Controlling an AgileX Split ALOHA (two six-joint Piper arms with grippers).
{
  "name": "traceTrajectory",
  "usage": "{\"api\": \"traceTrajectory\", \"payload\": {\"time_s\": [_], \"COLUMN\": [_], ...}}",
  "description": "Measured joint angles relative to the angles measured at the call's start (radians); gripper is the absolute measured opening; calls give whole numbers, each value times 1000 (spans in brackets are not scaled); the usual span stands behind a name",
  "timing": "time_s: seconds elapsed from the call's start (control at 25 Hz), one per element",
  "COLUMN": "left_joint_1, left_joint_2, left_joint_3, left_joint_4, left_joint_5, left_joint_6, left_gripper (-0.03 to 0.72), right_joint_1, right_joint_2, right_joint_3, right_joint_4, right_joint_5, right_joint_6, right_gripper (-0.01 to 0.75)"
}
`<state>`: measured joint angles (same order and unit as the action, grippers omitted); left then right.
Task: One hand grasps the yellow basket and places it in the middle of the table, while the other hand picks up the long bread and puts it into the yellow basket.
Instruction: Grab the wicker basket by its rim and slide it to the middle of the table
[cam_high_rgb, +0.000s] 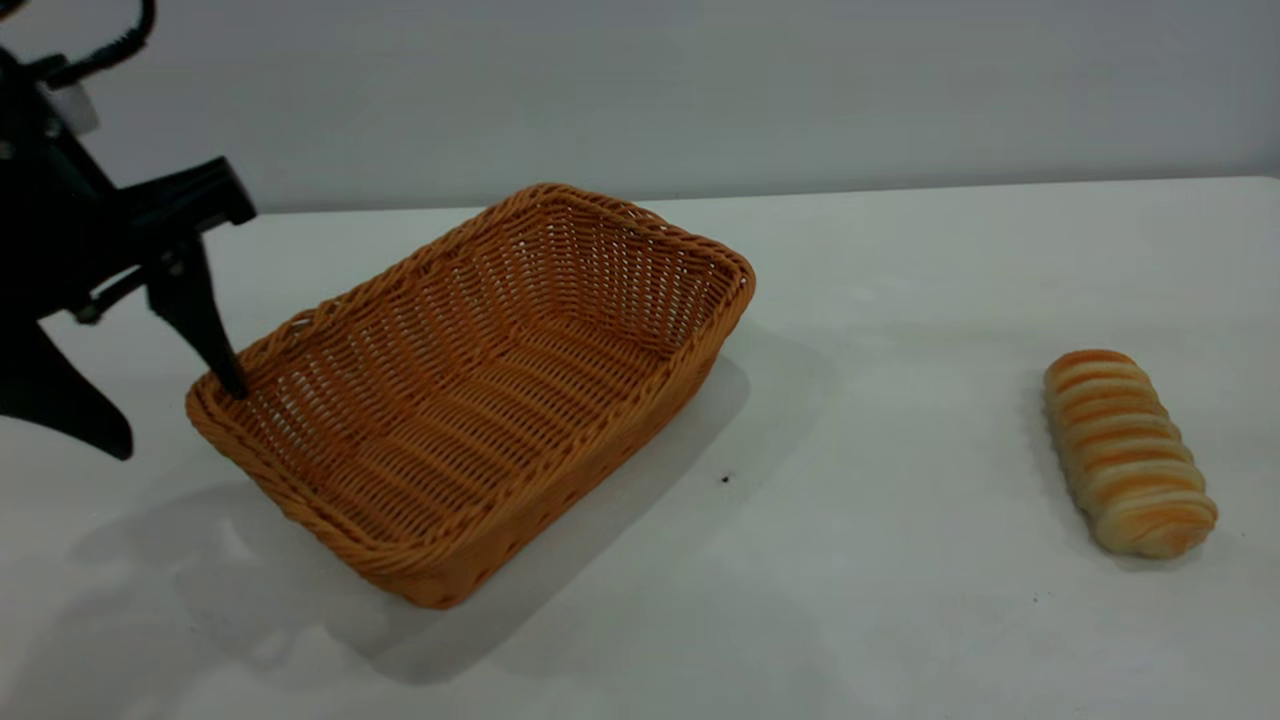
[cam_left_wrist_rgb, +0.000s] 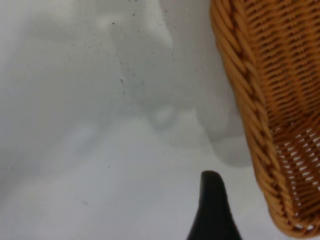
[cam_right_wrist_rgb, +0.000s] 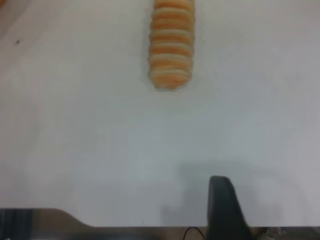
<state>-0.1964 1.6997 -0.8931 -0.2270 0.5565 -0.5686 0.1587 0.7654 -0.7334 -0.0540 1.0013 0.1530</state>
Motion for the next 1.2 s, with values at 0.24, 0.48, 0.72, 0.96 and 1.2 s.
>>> {"api": "traceTrajectory", "payload": {"time_s": [0.24, 0.48, 0.72, 0.96, 1.2], "left_joint_1": [0, 0, 0, 0, 0], "left_joint_2": [102, 195, 265, 315, 344], "left_joint_3": [-74, -132, -176, -188, -192], "left_joint_4": [0, -2, -10, -12, -14], "left_joint_5": [19, 28, 28, 18, -14], "left_joint_6": [-53, -58, -58, -57, -53], "left_gripper": [580, 580, 580, 580, 467], "right_joint_1": [50, 52, 52, 52, 52], "right_joint_2": [0, 0, 0, 0, 0], "right_joint_3": [0, 0, 0, 0, 0], "right_joint_4": [9, 9, 9, 9, 9], "right_joint_5": [-1, -17, -28, -50, -53], "right_joint_6": [-6, -7, -7, -9, -9], "right_gripper": [498, 498, 498, 498, 498]}}
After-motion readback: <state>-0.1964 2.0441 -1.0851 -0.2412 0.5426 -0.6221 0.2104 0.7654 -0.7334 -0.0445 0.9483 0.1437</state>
